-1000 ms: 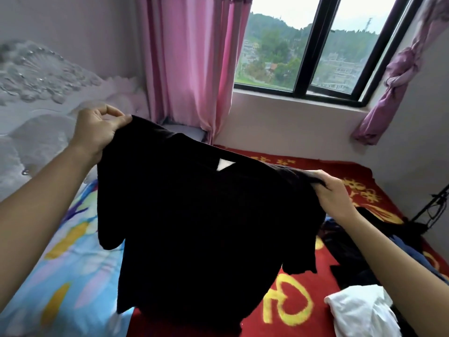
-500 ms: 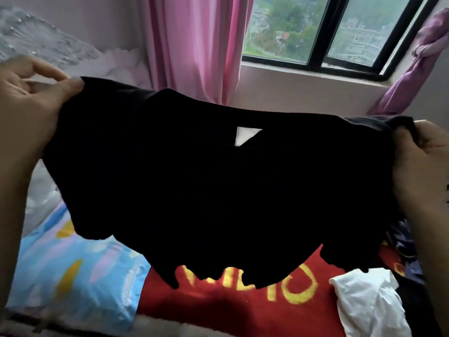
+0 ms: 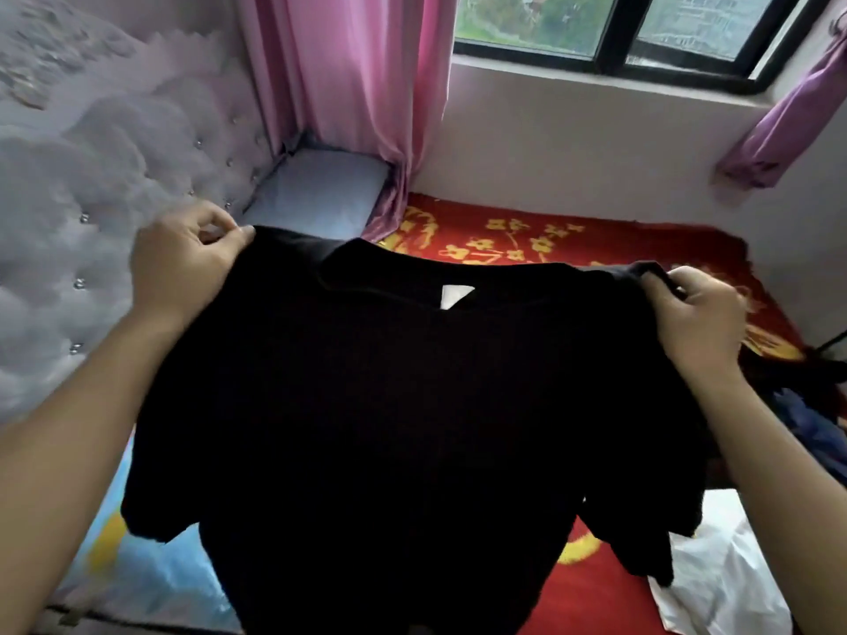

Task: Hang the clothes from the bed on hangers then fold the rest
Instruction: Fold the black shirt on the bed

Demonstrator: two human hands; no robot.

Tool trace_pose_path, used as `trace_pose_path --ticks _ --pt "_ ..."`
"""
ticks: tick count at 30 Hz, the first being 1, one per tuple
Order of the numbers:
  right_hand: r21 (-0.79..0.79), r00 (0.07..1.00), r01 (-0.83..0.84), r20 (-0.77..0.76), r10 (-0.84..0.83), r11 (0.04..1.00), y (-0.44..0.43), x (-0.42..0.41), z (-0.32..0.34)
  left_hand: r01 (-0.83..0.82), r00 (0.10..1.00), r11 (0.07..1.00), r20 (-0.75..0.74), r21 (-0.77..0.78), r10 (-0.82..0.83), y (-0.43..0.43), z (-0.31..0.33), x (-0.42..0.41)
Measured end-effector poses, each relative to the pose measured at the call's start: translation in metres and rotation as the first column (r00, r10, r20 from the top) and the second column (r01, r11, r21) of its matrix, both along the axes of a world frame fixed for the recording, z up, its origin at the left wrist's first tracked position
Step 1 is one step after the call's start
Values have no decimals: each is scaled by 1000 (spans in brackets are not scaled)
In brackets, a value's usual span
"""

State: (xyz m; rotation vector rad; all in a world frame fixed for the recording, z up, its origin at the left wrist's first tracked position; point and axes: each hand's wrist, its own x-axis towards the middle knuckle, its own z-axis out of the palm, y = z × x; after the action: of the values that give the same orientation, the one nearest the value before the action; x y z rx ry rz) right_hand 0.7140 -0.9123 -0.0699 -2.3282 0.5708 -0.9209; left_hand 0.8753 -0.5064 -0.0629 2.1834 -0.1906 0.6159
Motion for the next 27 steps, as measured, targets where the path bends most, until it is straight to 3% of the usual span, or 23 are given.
trace_pose_path --ticks 5,8,11,14,17,20,24,27 --pt "212 918 158 -392 -64 964 -40 138 -68 -2 944 960 -317 280 95 -74 -70 130" --pt "231 845 164 -534 -16 959 -53 188 -125 74 766 894 -599 442 233 -95 -142 175" --pt "172 754 150 -656 0 974 -35 174 -211 217 652 826 -707 520 274 -92 -241 148" --pt "177 540 161 -839 64 971 -7 113 -300 290 513 789 -784 542 350 -66 -332 87" --pt "217 364 309 -927 95 926 5 58 -367 335 378 774 -829 537 411 -44 -398 40" --pt "230 312 345 -942 120 910 17 28 -411 418 394 731 -833 538 388 -40 -438 21" --pt "196 321 379 -944 71 904 30 24 -449 498 397 698 -851 514 344 -45 -475 19" --pt "142 344 324 -939 24 935 33 38 -463 504 505 645 -802 575 320 -50 -483 30"
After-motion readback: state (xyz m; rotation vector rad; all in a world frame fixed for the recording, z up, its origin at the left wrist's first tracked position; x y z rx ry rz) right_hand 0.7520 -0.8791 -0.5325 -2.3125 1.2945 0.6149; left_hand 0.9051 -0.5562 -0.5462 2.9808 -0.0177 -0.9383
